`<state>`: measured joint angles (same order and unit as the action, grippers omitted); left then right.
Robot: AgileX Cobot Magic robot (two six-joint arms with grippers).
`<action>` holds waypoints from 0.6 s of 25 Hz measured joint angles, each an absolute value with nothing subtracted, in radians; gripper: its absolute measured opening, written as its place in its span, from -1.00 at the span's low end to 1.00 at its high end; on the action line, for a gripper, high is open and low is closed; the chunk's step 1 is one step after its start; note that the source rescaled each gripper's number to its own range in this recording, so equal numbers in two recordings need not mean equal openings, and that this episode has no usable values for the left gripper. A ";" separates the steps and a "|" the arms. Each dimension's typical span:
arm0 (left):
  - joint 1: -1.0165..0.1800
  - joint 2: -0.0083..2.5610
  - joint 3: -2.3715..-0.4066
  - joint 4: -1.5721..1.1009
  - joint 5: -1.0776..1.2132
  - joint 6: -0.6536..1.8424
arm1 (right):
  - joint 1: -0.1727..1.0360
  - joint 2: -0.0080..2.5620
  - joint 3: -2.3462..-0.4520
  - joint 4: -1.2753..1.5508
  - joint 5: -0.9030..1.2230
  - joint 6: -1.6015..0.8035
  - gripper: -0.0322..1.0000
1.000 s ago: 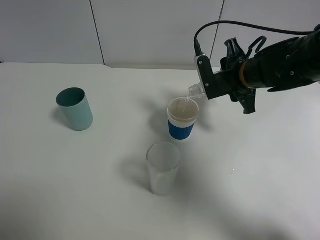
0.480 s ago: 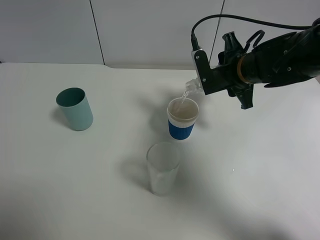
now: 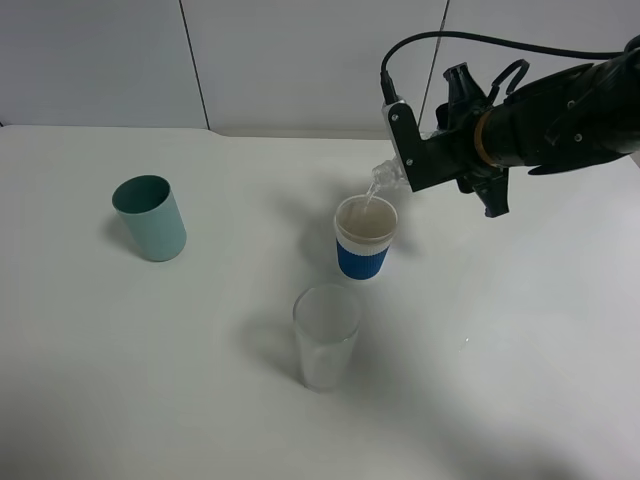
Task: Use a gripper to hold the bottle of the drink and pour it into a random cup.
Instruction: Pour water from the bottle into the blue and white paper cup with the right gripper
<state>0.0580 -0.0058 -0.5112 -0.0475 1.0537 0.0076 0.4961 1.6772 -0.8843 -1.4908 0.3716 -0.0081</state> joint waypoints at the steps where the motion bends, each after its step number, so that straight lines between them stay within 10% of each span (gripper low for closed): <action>1: 0.058 -0.006 -0.511 -0.048 1.054 0.008 | 0.496 1.677 -0.884 -1.491 0.372 -0.010 -0.94; 15: 0.058 -0.006 -0.511 -0.048 1.054 0.008 | 0.496 1.677 -0.884 -1.491 0.396 -0.025 -0.94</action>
<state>0.0580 -0.0058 -0.5112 -0.0475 1.0537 0.0076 0.4961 1.6772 -0.8843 -1.4908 0.3956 -0.0247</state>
